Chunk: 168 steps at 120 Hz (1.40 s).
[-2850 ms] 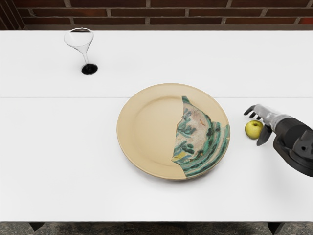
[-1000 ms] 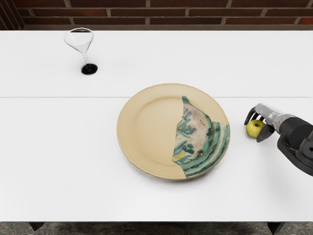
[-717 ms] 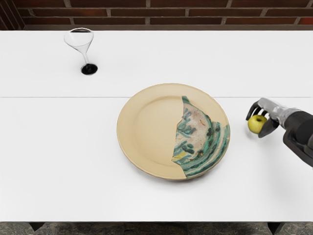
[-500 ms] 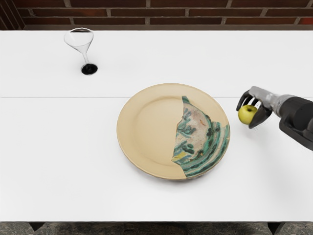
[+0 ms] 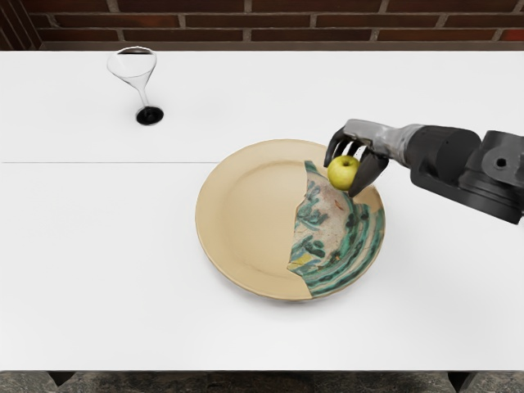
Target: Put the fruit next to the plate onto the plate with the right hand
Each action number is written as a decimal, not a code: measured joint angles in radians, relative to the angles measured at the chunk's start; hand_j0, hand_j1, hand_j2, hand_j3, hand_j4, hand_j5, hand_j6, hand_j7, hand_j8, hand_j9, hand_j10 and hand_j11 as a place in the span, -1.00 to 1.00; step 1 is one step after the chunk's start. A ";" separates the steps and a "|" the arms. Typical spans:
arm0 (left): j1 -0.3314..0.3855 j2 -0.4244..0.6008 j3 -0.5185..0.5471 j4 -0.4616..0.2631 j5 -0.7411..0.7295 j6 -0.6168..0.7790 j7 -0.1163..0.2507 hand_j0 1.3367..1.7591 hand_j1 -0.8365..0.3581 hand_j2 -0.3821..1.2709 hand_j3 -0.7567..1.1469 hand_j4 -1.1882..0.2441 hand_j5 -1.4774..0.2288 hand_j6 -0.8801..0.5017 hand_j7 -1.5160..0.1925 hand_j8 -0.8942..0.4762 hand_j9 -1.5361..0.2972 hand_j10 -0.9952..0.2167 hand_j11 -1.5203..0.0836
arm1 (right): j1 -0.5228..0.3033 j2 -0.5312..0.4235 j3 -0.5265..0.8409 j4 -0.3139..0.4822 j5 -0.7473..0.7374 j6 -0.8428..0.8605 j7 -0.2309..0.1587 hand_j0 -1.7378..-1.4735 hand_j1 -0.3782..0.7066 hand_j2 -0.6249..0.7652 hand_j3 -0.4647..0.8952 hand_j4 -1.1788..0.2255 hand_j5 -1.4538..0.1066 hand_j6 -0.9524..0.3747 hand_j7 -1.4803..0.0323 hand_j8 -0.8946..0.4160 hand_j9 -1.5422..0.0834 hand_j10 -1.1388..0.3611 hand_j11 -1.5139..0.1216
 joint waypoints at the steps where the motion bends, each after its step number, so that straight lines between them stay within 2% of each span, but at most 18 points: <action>1: 0.000 0.000 0.000 0.000 0.000 0.000 0.000 0.52 0.98 -0.54 -0.20 0.66 0.73 0.27 0.77 0.30 0.68 0.64 0.90 | 0.002 0.003 0.000 0.000 0.002 0.000 0.000 -0.39 0.14 0.14 -0.31 -0.24 -0.32 -0.22 -0.20 -0.28 -0.22 -0.35 -0.26; 42: 0.000 0.000 0.000 0.001 0.000 0.000 0.000 0.52 0.98 -0.54 -0.20 0.66 0.73 0.27 0.77 0.30 0.68 0.64 0.90 | 0.043 0.137 0.010 0.000 0.057 -0.023 0.000 -0.40 0.09 0.09 -0.31 -0.25 -0.37 -0.21 -0.23 -0.27 -0.26 -0.37 -0.31; 80: 0.000 0.000 0.000 0.000 0.000 0.000 0.000 0.52 0.98 -0.54 -0.20 0.66 0.73 0.27 0.77 0.30 0.68 0.64 0.90 | 0.004 0.182 -0.005 -0.006 0.047 -0.061 0.000 -0.36 0.05 0.02 -0.32 -0.26 -0.38 -0.22 -0.27 -0.26 -0.29 -0.40 -0.33; 83: 0.000 0.000 0.000 0.000 0.000 0.000 0.000 0.52 0.98 -0.54 -0.20 0.66 0.73 0.27 0.77 0.30 0.68 0.64 0.90 | 0.000 0.182 -0.006 -0.008 0.046 -0.062 0.000 -0.37 0.03 0.01 -0.32 -0.22 -0.33 -0.22 -0.22 -0.26 -0.24 -0.36 -0.28; 90: 0.000 0.000 0.000 0.000 0.000 0.000 0.000 0.52 0.98 -0.54 -0.20 0.66 0.73 0.27 0.77 0.30 0.68 0.64 0.90 | 0.000 0.181 -0.008 -0.012 0.045 -0.048 0.000 -0.37 -0.21 -0.02 -0.32 0.00 -0.03 -0.05 0.07 -0.10 0.04 -0.14 0.00; 98: 0.000 0.000 0.000 0.000 0.000 0.000 0.000 0.52 0.98 -0.54 -0.20 0.66 0.73 0.27 0.77 0.30 0.68 0.64 0.90 | 0.002 0.176 -0.005 -0.014 0.045 -0.022 0.000 -0.38 -0.42 -0.04 -0.32 0.19 0.22 0.08 0.32 0.03 0.28 0.04 0.24; 114: 0.000 0.000 0.000 0.000 0.000 0.000 0.000 0.52 0.98 -0.54 -0.20 0.66 0.73 0.27 0.77 0.30 0.68 0.64 0.90 | 0.007 0.166 -0.001 -0.015 0.045 0.002 0.000 -0.39 -0.67 -0.07 -0.32 0.42 0.53 0.25 0.62 0.19 0.58 0.27 0.53; 125: 0.000 0.000 0.000 0.000 0.000 0.000 0.000 0.52 0.98 -0.54 -0.20 0.66 0.73 0.27 0.77 0.30 0.68 0.64 0.90 | -0.001 0.149 0.048 -0.010 0.067 0.018 0.000 -0.39 -0.77 -0.08 -0.32 0.51 0.65 0.32 0.75 0.25 0.69 0.36 0.65; 131: 0.001 0.000 0.000 0.001 0.000 0.000 0.000 0.52 0.98 -0.54 -0.20 0.66 0.73 0.27 0.77 0.30 0.68 0.64 0.90 | -0.017 0.126 0.112 -0.009 0.140 0.069 0.000 -0.39 -0.81 -0.08 -0.32 0.55 0.70 0.34 0.79 0.27 0.74 0.39 0.69; 140: 0.003 0.000 0.000 0.000 0.000 0.000 0.000 0.52 0.98 -0.54 -0.20 0.66 0.73 0.27 0.77 0.30 0.68 0.64 0.90 | -0.064 0.048 0.232 -0.016 0.287 0.237 0.000 -0.39 -0.85 -0.09 -0.32 0.59 0.75 0.37 0.84 0.30 0.79 0.43 0.74; 151: 0.004 0.000 0.000 0.001 0.001 0.000 0.000 0.52 0.98 -0.54 -0.20 0.66 0.73 0.27 0.77 0.30 0.68 0.64 0.90 | -0.160 -0.025 0.371 -0.041 0.420 0.461 0.000 -0.39 -0.89 -0.09 -0.32 0.62 0.79 0.39 0.88 0.32 0.83 0.46 0.78; 159: 0.009 0.000 0.000 0.002 0.002 0.000 0.000 0.52 0.98 -0.54 -0.20 0.66 0.73 0.27 0.77 0.30 0.68 0.64 0.90 | -0.238 -0.067 0.462 -0.086 0.530 0.613 0.000 -0.40 -0.90 -0.10 -0.32 0.64 0.81 0.40 0.90 0.33 0.85 0.48 0.80; 168: 0.008 0.000 0.000 0.002 0.003 0.000 0.000 0.52 0.98 -0.54 -0.21 0.66 0.73 0.27 0.77 0.30 0.68 0.64 0.90 | -0.288 -0.100 0.525 -0.140 0.657 0.705 0.000 -0.40 -0.92 -0.10 -0.32 0.65 0.83 0.41 0.92 0.34 0.86 0.49 0.82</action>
